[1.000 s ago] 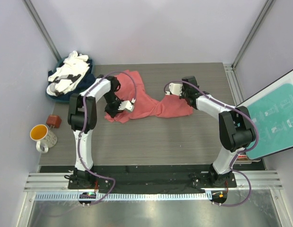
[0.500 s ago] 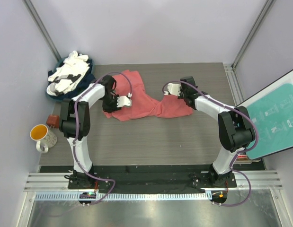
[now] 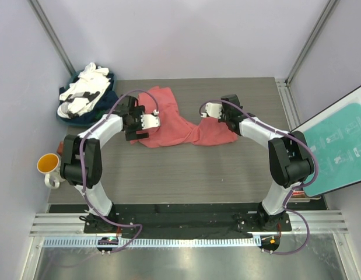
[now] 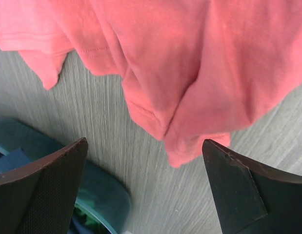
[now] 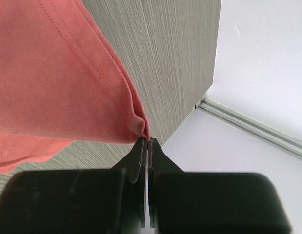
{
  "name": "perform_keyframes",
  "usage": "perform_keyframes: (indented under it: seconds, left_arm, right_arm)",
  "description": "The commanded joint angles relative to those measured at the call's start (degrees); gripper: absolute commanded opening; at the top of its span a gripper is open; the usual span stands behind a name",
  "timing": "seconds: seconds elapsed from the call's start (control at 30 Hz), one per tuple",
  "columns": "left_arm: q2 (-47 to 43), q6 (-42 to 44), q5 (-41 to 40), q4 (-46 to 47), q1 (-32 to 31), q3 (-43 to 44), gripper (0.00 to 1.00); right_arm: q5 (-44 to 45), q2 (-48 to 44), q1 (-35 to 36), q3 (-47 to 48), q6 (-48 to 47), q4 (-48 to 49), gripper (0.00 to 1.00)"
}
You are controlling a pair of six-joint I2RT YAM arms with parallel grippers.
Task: Fold and stack the t-shirts
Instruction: Flatten out the tshirt
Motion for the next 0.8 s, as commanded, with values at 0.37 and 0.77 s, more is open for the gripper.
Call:
perform_keyframes:
  seconds: [0.37, 0.77]
  left_arm:
    - [-23.8, 9.6, 7.3, 25.7, -1.2, -34.0, 1.00]
    - [-6.5, 5.1, -1.1, 36.7, -1.7, -29.2, 0.99]
  right_arm:
    - [0.9, -0.1, 0.2, 0.7, 1.0, 2.7, 0.01]
    - [1.1, 0.6, 0.4, 2.4, 0.6, 2.3, 0.01]
